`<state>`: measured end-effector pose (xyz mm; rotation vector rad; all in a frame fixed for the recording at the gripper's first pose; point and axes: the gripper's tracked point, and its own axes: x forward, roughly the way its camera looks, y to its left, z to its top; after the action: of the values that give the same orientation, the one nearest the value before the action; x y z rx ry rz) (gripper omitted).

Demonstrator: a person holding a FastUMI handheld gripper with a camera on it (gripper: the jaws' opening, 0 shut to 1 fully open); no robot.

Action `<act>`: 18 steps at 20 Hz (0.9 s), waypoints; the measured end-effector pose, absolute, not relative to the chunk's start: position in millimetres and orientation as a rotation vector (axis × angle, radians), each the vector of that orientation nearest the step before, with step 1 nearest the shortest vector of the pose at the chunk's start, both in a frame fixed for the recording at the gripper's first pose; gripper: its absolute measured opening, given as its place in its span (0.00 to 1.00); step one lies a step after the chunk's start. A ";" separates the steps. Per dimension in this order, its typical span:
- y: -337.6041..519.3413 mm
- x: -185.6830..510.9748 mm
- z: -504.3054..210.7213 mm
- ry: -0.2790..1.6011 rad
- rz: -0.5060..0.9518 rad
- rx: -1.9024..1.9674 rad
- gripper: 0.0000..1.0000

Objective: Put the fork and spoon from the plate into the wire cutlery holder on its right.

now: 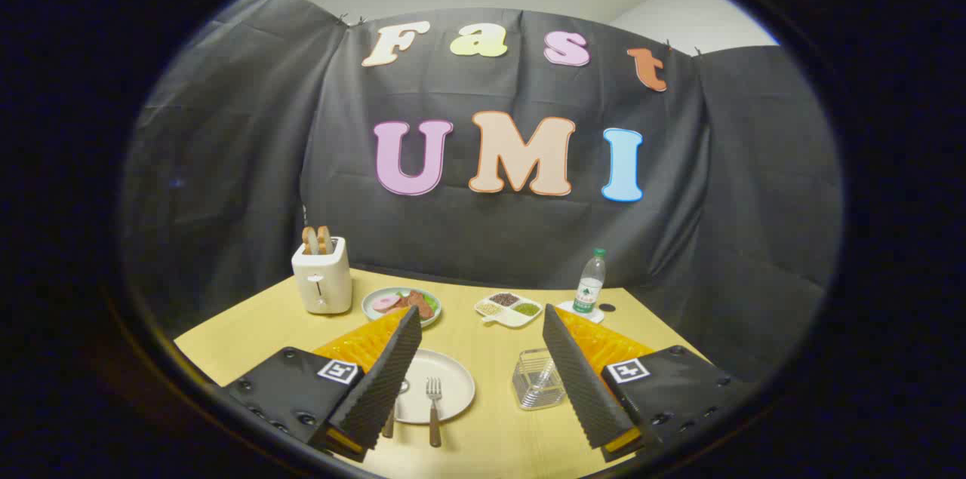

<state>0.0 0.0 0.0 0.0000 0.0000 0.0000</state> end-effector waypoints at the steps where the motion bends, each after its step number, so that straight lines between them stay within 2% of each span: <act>1: 1.3 1.1 -1.3 0.005 0.000 0.004 1.00; 18: 23.9 -3.3 -29.6 0.087 -0.021 0.025 1.00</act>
<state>-3.3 23.9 -29.6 0.0250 0.0868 -0.0210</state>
